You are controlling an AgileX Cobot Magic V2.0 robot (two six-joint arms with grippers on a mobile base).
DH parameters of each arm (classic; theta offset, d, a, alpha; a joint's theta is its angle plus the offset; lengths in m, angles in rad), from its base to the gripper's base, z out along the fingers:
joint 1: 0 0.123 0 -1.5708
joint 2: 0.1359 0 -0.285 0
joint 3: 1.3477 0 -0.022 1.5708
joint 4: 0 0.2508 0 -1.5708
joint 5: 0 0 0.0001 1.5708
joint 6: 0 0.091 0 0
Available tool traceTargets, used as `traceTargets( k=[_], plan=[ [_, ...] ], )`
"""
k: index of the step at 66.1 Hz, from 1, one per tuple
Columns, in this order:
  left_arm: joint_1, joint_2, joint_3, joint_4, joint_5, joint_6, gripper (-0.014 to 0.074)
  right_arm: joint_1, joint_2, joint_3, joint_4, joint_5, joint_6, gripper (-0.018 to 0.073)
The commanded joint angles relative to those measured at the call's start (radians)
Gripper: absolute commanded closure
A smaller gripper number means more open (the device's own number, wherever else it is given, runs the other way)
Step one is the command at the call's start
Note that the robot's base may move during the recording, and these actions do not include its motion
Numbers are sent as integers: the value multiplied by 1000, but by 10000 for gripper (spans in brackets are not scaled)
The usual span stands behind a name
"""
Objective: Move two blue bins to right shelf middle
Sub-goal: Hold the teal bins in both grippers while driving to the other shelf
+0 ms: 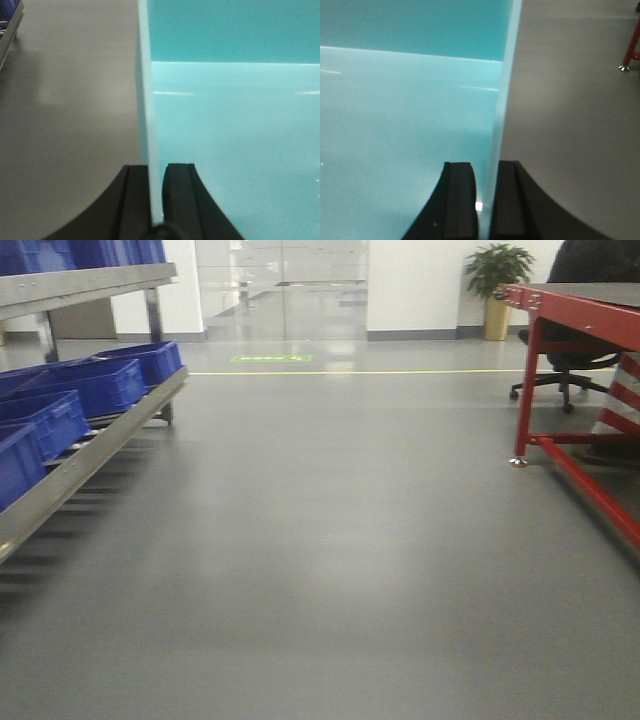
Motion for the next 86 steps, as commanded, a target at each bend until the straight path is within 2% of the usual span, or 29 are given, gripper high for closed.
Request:
traceTargets(
  k=[1, 86],
  plan=[
    [-6, -5, -15, -10, -63, 8, 707, 5, -11, -11, 19, -45, -19, 724],
    [-5, -5, -15, -10, -64, 8, 707, 5, -11, -11, 19, -45, -19, 724]
  ],
)
